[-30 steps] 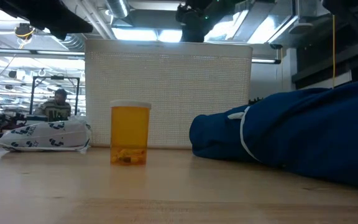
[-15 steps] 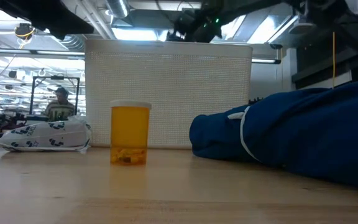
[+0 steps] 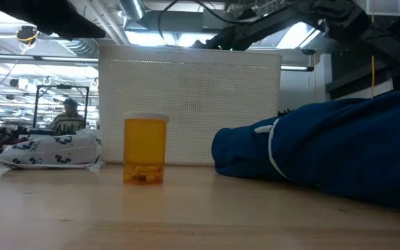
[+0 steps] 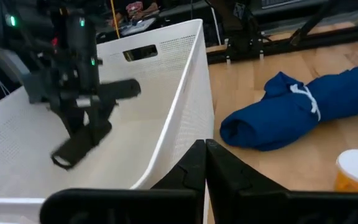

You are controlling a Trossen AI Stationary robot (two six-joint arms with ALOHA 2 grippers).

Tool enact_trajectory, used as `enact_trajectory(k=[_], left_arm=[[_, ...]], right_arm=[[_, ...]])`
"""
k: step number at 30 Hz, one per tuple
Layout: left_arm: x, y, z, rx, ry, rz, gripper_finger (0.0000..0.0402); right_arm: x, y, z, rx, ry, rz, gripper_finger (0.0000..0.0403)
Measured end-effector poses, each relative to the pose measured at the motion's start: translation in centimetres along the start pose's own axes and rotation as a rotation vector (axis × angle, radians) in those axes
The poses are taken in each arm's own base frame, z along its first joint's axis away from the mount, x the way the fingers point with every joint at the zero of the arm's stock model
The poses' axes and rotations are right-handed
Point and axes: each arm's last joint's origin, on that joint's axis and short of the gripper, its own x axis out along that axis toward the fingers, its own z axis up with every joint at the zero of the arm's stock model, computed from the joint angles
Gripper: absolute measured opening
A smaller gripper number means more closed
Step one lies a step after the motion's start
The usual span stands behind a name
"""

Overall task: Pick & place medical supplies in basket/bin
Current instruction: Put the black bandage into the white bin

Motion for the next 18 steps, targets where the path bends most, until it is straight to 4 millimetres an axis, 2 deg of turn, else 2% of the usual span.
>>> enact_trajectory(k=[6, 18], left_arm=[[0.0, 0.0, 0.0, 0.019, 0.000, 0.000, 0.0006], [0.0, 0.0, 0.0, 0.020, 0.001, -0.001, 0.0005]], right_arm=[[1.3, -0.1, -0.6, 0.007, 0.023, 0.012, 0.0171], [2.0, -0.1, -0.8, 0.011, 0.027, 0.014, 0.0172]])
